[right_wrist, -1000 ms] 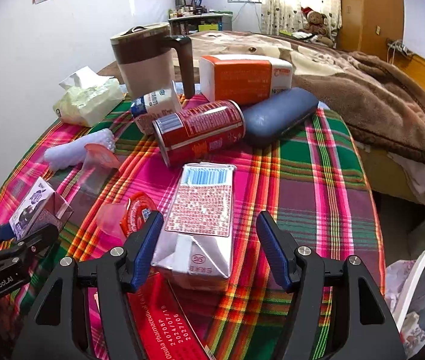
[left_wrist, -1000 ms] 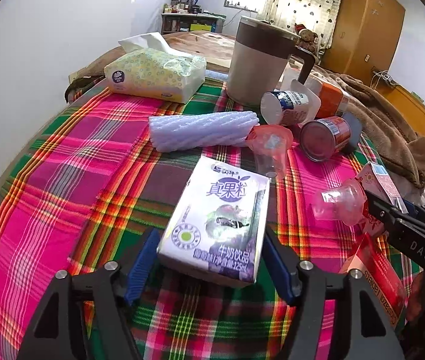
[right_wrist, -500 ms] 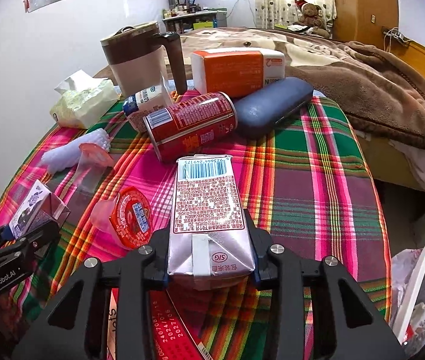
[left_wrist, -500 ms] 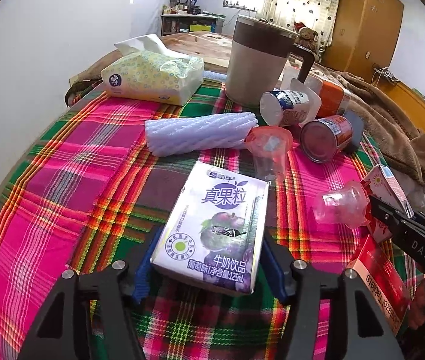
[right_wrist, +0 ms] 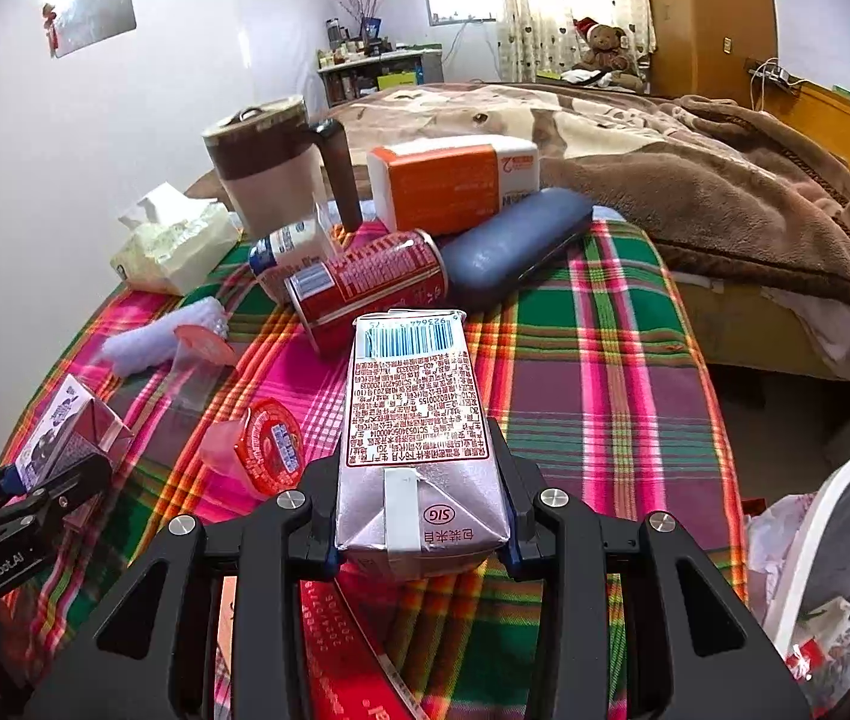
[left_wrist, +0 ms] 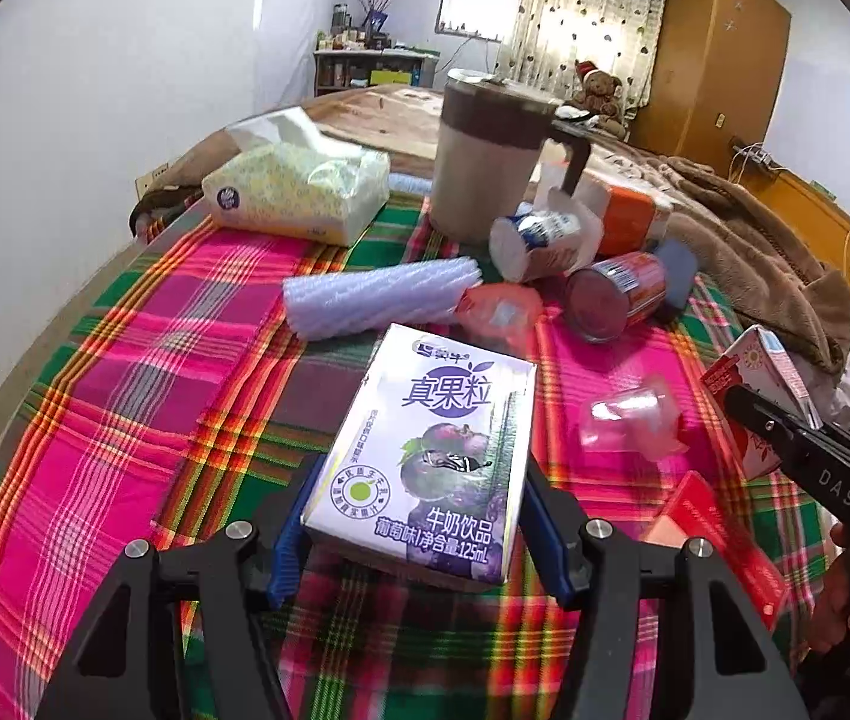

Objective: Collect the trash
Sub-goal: 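Grasp the purple grape drink carton with the left tool while the right tool grasps the white carton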

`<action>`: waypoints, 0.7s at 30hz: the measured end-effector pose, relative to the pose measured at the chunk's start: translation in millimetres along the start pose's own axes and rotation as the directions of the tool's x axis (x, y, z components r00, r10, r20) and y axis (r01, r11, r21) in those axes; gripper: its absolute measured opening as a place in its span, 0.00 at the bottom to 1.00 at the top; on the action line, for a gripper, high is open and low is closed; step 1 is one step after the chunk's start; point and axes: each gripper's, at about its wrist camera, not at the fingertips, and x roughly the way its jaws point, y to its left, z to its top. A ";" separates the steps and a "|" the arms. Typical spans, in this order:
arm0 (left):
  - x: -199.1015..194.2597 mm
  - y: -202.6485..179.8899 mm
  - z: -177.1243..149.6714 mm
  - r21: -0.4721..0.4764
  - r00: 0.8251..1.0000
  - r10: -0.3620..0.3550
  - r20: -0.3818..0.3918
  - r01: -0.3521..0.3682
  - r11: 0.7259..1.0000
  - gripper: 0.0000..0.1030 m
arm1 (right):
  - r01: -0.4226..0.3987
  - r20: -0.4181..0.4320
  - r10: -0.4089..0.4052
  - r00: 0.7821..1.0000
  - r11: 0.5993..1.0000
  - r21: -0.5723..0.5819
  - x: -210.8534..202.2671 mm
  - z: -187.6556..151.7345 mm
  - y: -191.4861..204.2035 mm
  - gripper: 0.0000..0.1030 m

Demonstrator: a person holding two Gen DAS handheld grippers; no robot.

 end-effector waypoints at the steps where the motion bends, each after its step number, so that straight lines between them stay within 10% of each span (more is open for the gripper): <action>1: -4.4 -2.4 0.4 0.003 1.000 -0.003 0.007 0.003 1.000 0.59 | 0.003 0.005 -0.003 1.000 1.000 0.002 -3.0 0.2 -1.2 0.37; 21: -81.3 -83.1 -5.2 0.152 0.983 -0.126 0.131 0.106 0.983 0.59 | 0.063 0.160 -0.073 0.984 0.996 0.067 -95.3 -9.5 -55.0 0.37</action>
